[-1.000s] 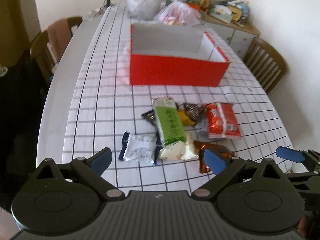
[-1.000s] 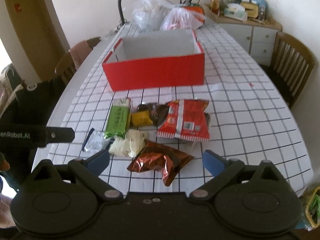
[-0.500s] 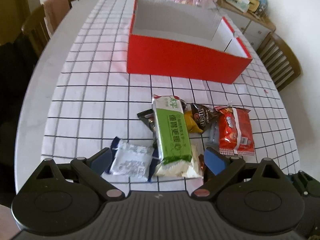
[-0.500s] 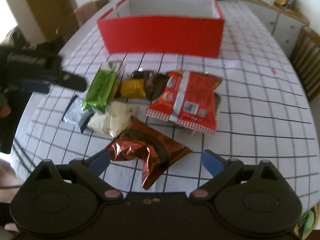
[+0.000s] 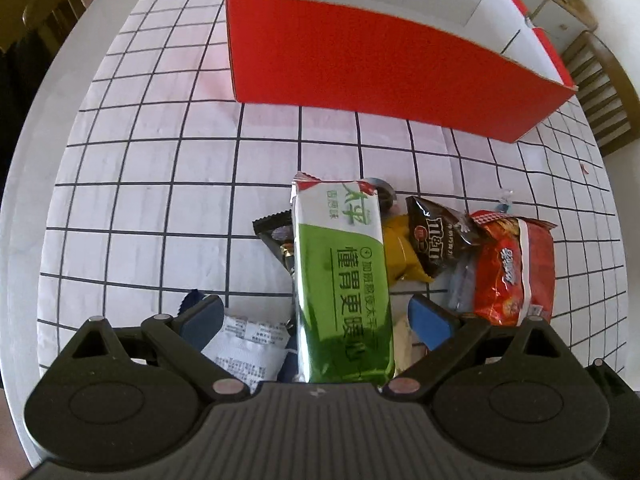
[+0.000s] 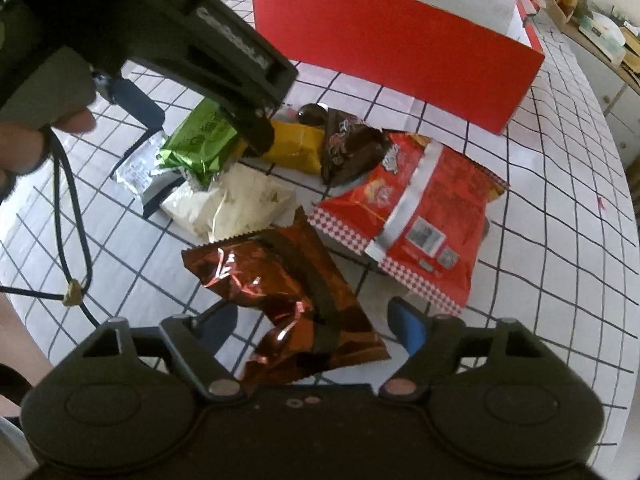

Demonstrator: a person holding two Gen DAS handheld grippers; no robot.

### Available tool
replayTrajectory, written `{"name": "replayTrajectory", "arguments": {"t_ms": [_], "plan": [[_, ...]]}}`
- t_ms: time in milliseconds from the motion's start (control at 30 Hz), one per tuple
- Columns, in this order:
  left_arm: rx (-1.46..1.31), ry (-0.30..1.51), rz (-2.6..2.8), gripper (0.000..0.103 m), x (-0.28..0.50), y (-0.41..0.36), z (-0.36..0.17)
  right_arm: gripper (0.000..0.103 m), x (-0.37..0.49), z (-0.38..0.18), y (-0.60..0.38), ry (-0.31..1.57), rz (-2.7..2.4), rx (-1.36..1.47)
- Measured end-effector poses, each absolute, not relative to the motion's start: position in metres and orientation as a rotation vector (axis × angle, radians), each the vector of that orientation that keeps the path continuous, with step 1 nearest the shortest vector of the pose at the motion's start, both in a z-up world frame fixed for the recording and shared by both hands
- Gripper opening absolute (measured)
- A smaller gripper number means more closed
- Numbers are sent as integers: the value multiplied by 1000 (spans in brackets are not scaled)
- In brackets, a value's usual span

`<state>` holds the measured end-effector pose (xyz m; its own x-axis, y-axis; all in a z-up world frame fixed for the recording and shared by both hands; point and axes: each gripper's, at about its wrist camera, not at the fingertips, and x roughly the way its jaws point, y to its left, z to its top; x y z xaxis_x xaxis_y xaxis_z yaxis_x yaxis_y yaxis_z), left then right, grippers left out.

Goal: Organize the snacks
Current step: 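Grasp the green wafer pack with the left gripper while the right grasps the copper foil bag, then carry both held snacks over the red box and lower them inside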

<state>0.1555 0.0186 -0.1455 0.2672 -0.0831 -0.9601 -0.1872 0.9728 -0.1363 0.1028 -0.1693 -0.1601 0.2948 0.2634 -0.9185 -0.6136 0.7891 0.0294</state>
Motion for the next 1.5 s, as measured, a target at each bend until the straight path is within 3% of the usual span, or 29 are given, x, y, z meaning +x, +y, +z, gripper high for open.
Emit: {"name": "replayTrajectory", "arguments": {"t_ms": [100,167,300,467,1167,1500], "plan": [[-237,1305,72,95,159,18,-148,63,104,-159,-170,1131,590,-359],[-241,1316,72,86,160,18,-150,55,104,-159,-170,1126,575,-367],[-254,1330,81,72,160,21,-153,50,101,-158,-173,1124,555,-346],[-292,1329,66,45,158,25,-153,44,93,-154,-178,1121,537,-303],[-353,1223,30,41,104,50,-112,42,63,-112,-201,1056,430,-84],[-347,1105,-22,41,83,54,-50,42,72,-54,-202,961,440,10]]}}
